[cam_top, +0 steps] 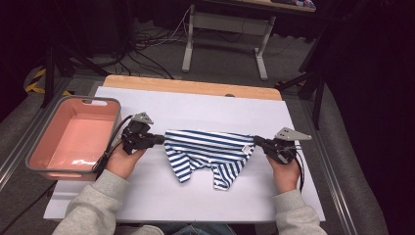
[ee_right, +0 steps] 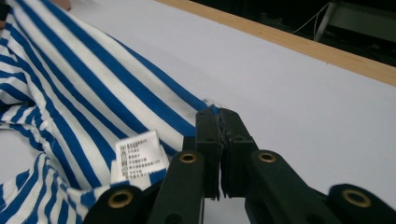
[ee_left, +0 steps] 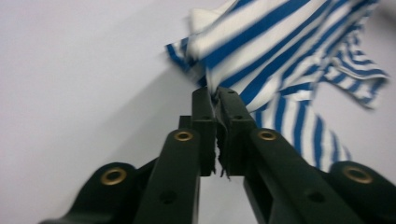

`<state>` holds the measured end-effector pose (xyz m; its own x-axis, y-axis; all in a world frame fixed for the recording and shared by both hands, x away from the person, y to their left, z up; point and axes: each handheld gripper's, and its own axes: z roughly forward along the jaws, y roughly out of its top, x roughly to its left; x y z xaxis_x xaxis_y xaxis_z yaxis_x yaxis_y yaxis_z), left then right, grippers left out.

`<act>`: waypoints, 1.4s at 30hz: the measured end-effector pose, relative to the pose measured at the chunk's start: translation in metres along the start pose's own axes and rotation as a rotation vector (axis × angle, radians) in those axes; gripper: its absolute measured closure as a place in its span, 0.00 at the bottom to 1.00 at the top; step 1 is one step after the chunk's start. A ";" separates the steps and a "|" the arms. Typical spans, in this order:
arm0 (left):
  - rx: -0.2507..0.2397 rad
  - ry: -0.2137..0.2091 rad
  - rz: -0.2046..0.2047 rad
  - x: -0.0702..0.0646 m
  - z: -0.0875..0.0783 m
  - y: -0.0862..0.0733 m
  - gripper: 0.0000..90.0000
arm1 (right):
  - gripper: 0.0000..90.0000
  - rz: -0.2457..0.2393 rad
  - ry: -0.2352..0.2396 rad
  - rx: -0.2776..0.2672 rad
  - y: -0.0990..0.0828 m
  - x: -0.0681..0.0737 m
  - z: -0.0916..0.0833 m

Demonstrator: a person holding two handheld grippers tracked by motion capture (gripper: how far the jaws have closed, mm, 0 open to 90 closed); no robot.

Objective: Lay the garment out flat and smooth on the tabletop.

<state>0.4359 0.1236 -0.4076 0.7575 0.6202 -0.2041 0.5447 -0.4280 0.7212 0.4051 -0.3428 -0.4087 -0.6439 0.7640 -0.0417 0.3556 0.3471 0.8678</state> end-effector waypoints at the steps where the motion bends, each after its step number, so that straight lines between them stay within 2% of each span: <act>1: -0.007 -0.008 -0.007 0.001 -0.001 -0.001 0.80 | 0.89 -0.004 -0.002 0.004 0.000 0.001 0.000; 4: -0.047 -0.028 -0.039 0.000 -0.006 -0.004 0.75 | 0.77 0.007 -0.006 -0.008 0.000 0.003 -0.005; 7: -0.042 -0.062 -0.026 -0.003 -0.006 -0.008 0.72 | 0.71 0.026 0.012 -0.037 0.000 0.008 -0.014; 9: -0.030 -0.101 -0.029 -0.007 -0.004 -0.013 0.69 | 0.70 0.028 0.052 -0.046 -0.001 0.015 -0.017; 11: -0.001 -0.116 -0.019 -0.013 0.001 -0.018 0.69 | 0.71 0.019 0.110 -0.026 -0.002 0.025 -0.017; 16: 0.049 -0.166 0.001 -0.022 0.015 -0.025 0.68 | 0.72 -0.052 0.221 0.033 -0.004 0.053 -0.007; 23: 0.092 -0.215 0.069 -0.036 0.032 -0.026 0.68 | 0.73 -0.097 0.307 0.104 -0.006 0.072 0.014; 31: 0.129 -0.227 0.069 -0.038 0.045 -0.027 0.68 | 0.75 -0.153 0.329 0.181 -0.008 0.087 0.039; 38: 0.150 -0.224 0.073 -0.038 0.050 -0.028 0.69 | 0.76 -0.181 0.310 0.245 -0.013 0.093 0.056; 41: 0.167 -0.212 0.071 -0.040 0.054 -0.028 0.73 | 0.88 -0.164 0.306 0.250 -0.014 0.091 0.057; 42: 0.167 -0.212 0.071 -0.040 0.054 -0.028 0.76 | 0.88 -0.164 0.306 0.250 -0.014 0.091 0.057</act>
<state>0.4100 0.0755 -0.4561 0.8447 0.4410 -0.3033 0.5260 -0.5790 0.6229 0.3800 -0.2470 -0.4524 -0.8637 0.5038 0.0126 0.3609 0.6008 0.7133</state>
